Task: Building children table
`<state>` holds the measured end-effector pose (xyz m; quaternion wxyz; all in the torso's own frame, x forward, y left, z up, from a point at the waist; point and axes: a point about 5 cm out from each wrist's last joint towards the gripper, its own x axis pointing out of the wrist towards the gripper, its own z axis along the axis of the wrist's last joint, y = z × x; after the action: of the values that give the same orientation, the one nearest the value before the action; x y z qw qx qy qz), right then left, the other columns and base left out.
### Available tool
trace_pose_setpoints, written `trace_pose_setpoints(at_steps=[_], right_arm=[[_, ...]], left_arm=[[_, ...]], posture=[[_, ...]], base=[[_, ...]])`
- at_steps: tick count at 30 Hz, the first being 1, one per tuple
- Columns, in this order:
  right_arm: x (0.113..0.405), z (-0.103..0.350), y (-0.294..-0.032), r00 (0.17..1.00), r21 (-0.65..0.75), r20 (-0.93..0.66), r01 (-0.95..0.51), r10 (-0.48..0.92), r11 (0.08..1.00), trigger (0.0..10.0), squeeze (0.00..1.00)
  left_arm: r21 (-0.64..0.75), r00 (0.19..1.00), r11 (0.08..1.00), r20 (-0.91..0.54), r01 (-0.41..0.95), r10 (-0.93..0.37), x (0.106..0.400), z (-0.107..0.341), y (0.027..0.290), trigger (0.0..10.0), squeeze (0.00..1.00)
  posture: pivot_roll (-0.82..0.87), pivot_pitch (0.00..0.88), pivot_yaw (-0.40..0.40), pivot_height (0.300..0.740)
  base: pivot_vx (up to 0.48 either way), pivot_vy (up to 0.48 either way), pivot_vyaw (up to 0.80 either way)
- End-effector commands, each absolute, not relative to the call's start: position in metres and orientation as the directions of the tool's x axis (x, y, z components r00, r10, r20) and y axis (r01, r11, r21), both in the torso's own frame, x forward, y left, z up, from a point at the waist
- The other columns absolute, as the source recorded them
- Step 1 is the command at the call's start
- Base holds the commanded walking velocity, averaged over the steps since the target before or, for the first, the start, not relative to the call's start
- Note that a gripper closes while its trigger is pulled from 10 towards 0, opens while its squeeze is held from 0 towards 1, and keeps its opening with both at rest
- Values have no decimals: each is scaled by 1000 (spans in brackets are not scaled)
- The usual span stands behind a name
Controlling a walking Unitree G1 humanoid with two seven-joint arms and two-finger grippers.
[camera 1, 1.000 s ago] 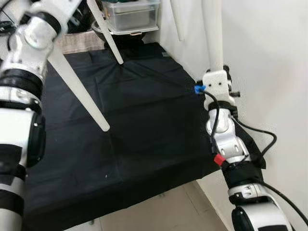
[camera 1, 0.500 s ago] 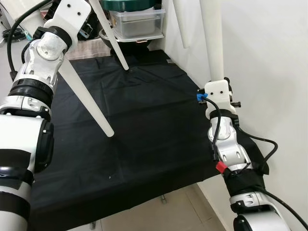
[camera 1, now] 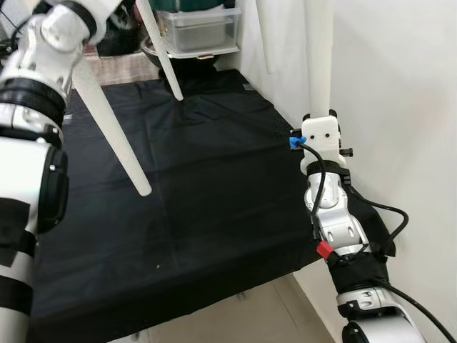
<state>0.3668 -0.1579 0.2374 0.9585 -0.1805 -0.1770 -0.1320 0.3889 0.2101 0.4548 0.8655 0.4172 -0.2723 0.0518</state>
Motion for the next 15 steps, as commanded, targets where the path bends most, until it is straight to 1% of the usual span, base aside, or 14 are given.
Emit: trace_pose_setpoints(at_steps=[1, 2, 6, 9, 10, 11, 12, 13, 14, 15], right_arm=[[366, 211, -173, 927, -345, 275, 341, -253, 874, 0, 0], [366, 211, -173, 927, -345, 275, 341, -253, 874, 0, 0], [363, 202, -173, 941, -361, 241, 313, -236, 879, 0, 0], [363, 201, -173, 942, -366, 240, 312, -234, 877, 0, 0], [361, 197, -172, 946, -362, 221, 305, -237, 881, 0, 0], [361, 197, -172, 946, -362, 221, 305, -237, 881, 0, 0], [359, 190, -170, 951, -345, 191, 296, -242, 891, 0, 0], [359, 190, -170, 951, -345, 191, 296, -242, 891, 0, 0], [357, 184, -169, 953, -328, 181, 293, -245, 898, 0, 0], [355, 184, -170, 948, -317, 194, 304, -253, 898, 0, 0]], left_arm=[[542, 690, 687, 719, -484, -81, 354, 512, 226, 10000, 0], [542, 690, 687, 719, -484, -81, 354, 512, 226, 10000, 0], [578, 742, 726, 656, -373, -140, 373, 478, 213, 10000, 0], [583, 751, 729, 644, -358, -145, 376, 474, 211, 10000, 0], [594, 768, 738, 619, -321, -164, 382, 460, 207, 10000, 0], [594, 768, 738, 619, -321, -164, 382, 460, 207, 10000, 0], [576, 789, 778, 588, -252, -180, 391, 437, 201, 10000, 0], [576, 789, 778, 588, -252, -180, 391, 437, 201, 10000, 0], [570, 802, 801, 558, -182, -215, 398, 411, 194, 10000, 0], [535, 818, 837, 529, -116, -225, 403, 382, 187, 10000, 0]], posture=[[128, 49, 7, 740], [128, 49, 7, 740], [116, 58, 1, 740], [116, 58, 1, 740], [106, 62, 3, 740], [106, 62, 3, 740], [102, 66, 1, 740], [102, 66, 1, 740], [101, 68, -2, 740], [106, 72, -2, 740]], base=[[0, 0, 0], [0, 0, 0], [0, 0, 0], [0, 0, 0], [0, 0, 0], [0, 0, 0], [0, 0, 0], [0, 0, 0], [0, 0, 0], [0, 0, 0]])
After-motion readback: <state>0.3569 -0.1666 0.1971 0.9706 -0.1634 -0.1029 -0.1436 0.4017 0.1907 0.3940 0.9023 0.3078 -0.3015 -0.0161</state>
